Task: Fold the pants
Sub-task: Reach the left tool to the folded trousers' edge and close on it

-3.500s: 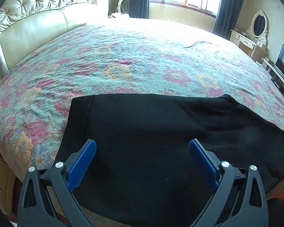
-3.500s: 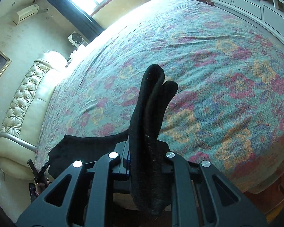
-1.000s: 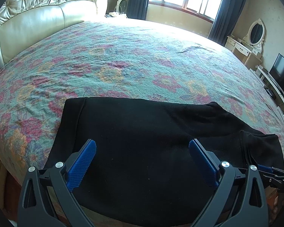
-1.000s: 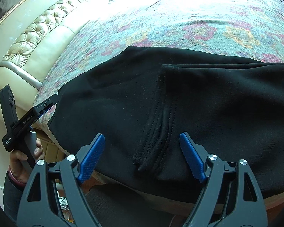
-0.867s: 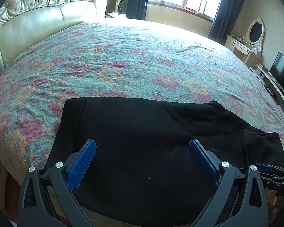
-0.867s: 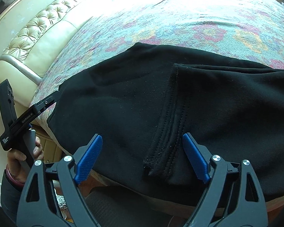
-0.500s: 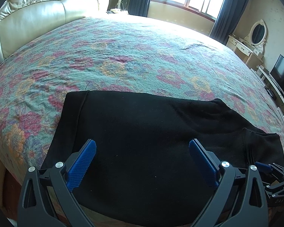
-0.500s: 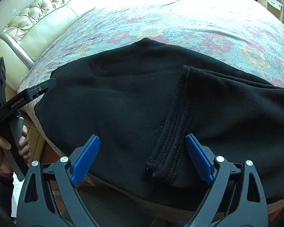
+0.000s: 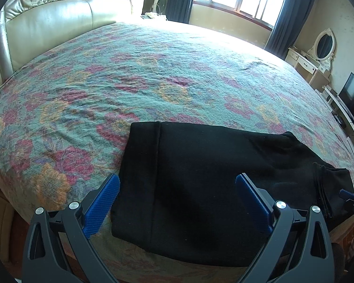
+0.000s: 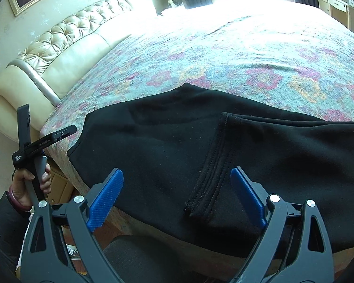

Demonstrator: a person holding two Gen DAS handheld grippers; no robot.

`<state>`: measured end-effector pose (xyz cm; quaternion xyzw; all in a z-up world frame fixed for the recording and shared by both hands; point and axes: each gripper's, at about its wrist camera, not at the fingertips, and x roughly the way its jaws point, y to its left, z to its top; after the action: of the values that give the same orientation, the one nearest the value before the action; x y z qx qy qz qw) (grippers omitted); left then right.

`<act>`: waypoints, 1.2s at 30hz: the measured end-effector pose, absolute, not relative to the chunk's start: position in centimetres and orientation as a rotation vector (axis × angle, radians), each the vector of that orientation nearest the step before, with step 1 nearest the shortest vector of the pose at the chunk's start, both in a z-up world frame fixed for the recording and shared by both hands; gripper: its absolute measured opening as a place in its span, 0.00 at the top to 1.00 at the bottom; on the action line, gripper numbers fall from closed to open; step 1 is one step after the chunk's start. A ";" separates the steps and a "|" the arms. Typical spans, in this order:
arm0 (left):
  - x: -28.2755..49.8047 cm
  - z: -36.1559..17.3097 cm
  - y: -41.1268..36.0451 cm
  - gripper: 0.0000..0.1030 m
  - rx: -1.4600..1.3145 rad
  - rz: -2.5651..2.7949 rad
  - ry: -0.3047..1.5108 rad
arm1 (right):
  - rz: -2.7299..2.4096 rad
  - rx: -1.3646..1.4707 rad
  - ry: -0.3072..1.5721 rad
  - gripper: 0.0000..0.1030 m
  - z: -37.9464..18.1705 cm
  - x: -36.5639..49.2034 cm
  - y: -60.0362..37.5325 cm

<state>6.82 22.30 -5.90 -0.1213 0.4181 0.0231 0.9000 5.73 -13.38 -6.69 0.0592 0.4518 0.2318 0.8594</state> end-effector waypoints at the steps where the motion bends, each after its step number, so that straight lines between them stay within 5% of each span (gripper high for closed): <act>1: 7.0 -6.1 23.3 0.05 -0.261 0.041 0.876 | 0.486 0.139 0.953 0.10 -6.8 5.6 -13.9; 12: 9.2 -10.9 30.8 0.05 -0.473 -0.055 1.020 | 0.454 0.229 1.000 0.10 -8.1 4.3 -17.2; 18: 9.9 -10.9 30.6 0.05 -0.414 -0.198 1.047 | 0.448 0.262 1.014 0.10 -8.5 4.2 -18.1; 29: 10.3 -12.3 31.9 0.05 -0.863 -0.520 0.991 | 0.459 0.298 1.026 0.10 -8.8 4.4 -18.1; 36: 11.1 -12.1 30.7 0.05 -0.878 -0.591 1.016 | 0.479 0.323 1.032 0.10 -8.8 4.4 -17.7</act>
<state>11.06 30.75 -12.09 -0.4007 0.4636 -0.2695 0.7429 4.41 -17.72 -8.81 0.1521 0.4863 0.2258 0.8303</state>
